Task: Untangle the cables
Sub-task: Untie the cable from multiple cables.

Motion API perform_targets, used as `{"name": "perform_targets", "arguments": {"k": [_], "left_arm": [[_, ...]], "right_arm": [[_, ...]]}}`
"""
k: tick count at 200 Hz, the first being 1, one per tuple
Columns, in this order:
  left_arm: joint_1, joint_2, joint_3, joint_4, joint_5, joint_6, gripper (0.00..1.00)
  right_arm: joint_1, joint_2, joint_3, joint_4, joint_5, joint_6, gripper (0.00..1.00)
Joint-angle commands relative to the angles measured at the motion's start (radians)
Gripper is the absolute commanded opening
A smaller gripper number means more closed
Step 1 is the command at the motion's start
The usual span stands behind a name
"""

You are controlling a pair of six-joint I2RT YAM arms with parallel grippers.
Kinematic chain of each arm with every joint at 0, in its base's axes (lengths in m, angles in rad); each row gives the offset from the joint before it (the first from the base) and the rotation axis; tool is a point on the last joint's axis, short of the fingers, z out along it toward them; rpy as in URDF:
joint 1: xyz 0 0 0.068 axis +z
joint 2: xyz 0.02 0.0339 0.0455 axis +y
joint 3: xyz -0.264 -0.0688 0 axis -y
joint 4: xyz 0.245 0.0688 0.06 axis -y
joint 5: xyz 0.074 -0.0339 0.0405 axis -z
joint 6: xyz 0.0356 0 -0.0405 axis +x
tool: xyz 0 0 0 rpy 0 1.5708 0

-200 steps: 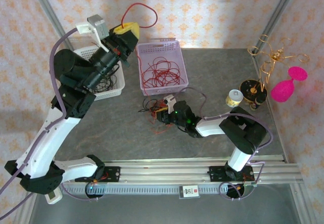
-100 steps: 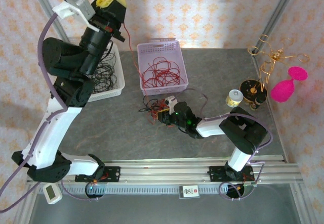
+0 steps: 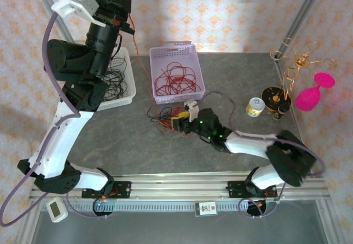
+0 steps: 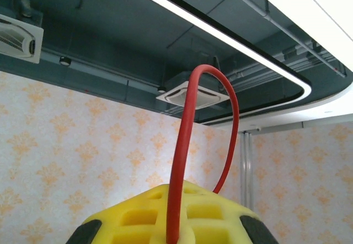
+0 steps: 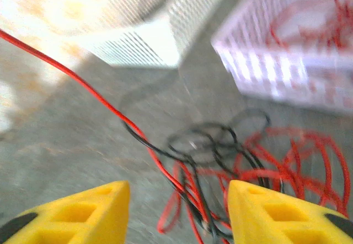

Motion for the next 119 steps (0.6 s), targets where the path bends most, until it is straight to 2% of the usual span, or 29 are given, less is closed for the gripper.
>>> {"name": "perform_targets", "arguments": {"k": [1,12,27,49,68,82,96,119], "left_arm": [[-0.006,-0.044,-0.066,0.070,0.063,-0.083,0.00],[-0.006,-0.057,-0.091,0.077,0.080,-0.114,0.00],[-0.006,-0.067,-0.107,0.079,0.109,-0.145,0.00],[-0.007,-0.069,-0.100,0.062,0.130,-0.169,0.00],[-0.006,-0.071,-0.094,0.050,0.129,-0.176,0.00],[-0.006,-0.071,-0.096,0.058,0.126,-0.183,0.00],[-0.006,-0.068,-0.088,0.064,0.134,-0.189,0.00],[-0.006,-0.064,-0.058,0.069,0.144,-0.193,0.00]], "right_arm": [[0.008,-0.128,0.015,0.022,-0.088,-0.077,0.60],[0.012,-0.148,0.042,0.041,-0.124,-0.090,0.65],[0.016,-0.118,0.103,0.057,-0.173,-0.111,0.67],[0.024,0.001,0.220,0.060,-0.243,-0.127,0.67],[0.043,0.091,0.265,0.144,-0.340,-0.139,0.68],[0.055,0.159,0.292,0.183,-0.368,-0.138,0.68],[0.062,0.227,0.328,0.185,-0.354,-0.134,0.65],[0.062,0.331,0.361,0.185,-0.184,-0.103,0.53]]}}
